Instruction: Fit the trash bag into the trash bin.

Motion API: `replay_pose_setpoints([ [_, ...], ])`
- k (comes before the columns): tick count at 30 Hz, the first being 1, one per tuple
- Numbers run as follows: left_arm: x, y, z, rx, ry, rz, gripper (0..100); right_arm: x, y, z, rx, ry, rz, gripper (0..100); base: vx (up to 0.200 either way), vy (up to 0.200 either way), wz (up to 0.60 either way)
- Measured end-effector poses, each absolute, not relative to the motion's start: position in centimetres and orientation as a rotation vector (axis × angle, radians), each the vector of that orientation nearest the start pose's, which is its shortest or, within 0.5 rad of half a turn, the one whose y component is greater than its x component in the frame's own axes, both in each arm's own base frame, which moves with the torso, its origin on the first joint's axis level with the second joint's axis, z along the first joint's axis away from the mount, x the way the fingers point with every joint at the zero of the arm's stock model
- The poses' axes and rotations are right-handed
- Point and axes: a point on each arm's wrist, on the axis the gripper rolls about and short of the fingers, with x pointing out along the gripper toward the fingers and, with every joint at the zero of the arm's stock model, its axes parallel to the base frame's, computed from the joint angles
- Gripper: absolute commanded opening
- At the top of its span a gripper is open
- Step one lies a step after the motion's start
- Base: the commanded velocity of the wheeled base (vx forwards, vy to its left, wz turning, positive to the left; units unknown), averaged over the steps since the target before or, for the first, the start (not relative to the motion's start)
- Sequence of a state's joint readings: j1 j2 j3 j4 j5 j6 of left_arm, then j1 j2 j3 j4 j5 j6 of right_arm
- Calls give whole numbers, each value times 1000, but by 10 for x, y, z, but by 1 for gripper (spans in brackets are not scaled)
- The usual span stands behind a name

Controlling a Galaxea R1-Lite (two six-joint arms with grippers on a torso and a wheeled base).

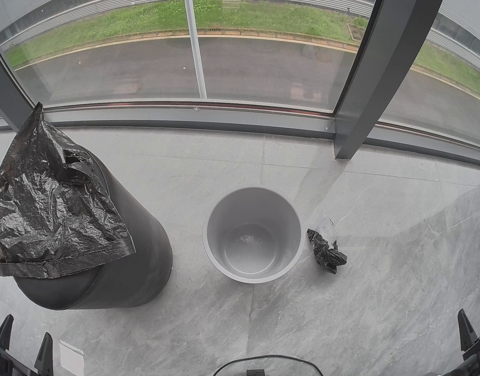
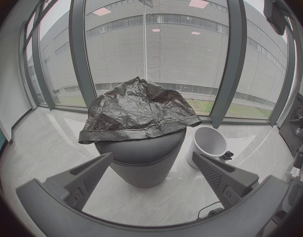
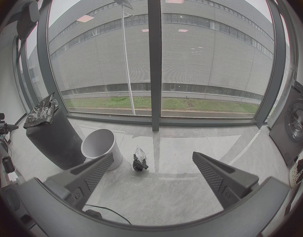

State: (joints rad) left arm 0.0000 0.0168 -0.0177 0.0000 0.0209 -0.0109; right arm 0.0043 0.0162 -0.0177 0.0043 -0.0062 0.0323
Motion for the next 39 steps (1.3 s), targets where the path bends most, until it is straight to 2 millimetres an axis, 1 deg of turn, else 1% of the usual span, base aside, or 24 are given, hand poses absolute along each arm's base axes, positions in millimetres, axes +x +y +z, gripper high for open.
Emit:
replay_pose_setpoints([
  [11, -23, 0, 82, -7, -12, 14, 100, -23, 0, 81, -23, 1, 3, 100, 0, 0, 0],
  [13, -24, 0, 85, -13, -22, 12, 100, -23, 0, 81, -32, 0, 6, 100, 0, 0, 0],
  [16, -27, 0, 102, -16, -56, 6, 100, -23, 0, 81, -39, -1, 11, 100, 0, 0, 0],
  [19, -33, 1, 131, 11, -98, -6, 100, -23, 0, 82, -38, -11, 17, 100, 0, 0, 0],
  [21, -37, 1, 153, 42, -130, -20, 100, -24, 0, 86, -18, -33, 24, 100, 0, 0, 0],
  [23, -39, 1, 169, 67, -150, -37, 100, -25, 0, 96, 11, -60, 30, 100, 0, 0, 0],
  [25, -39, 0, 182, 95, -155, -61, 100, -28, 0, 113, 36, -88, 42, 100, 0, 0, 0],
  [29, -28, -1, 192, 177, -105, -124, 100, -35, 0, 155, 60, -143, 88, 100, 0, 0, 0],
  [30, -22, -2, 193, 207, -77, -145, 100, -36, 0, 169, 62, -151, 108, 100, 0, 0, 0],
  [32, -13, -2, 195, 251, -34, -174, 100, -33, 1, 187, 68, -149, 135, 100, 0, 0, 0],
  [34, -1, -3, 194, 291, 20, -205, 100, -23, 1, 205, 80, -139, 172, 100, 0, 0, 0],
  [36, 11, -4, 193, 318, 74, -233, 100, -10, 2, 218, 95, -119, 202, 100, 0, 0, 0],
  [38, 22, -5, 192, 343, 122, -262, 100, 7, 3, 230, 109, -102, 227, 100, 0, 0, 0],
  [39, 30, -6, 191, 363, 153, -277, 100, 19, 5, 235, 118, -88, 237, 100, 0, 0, 0],
])
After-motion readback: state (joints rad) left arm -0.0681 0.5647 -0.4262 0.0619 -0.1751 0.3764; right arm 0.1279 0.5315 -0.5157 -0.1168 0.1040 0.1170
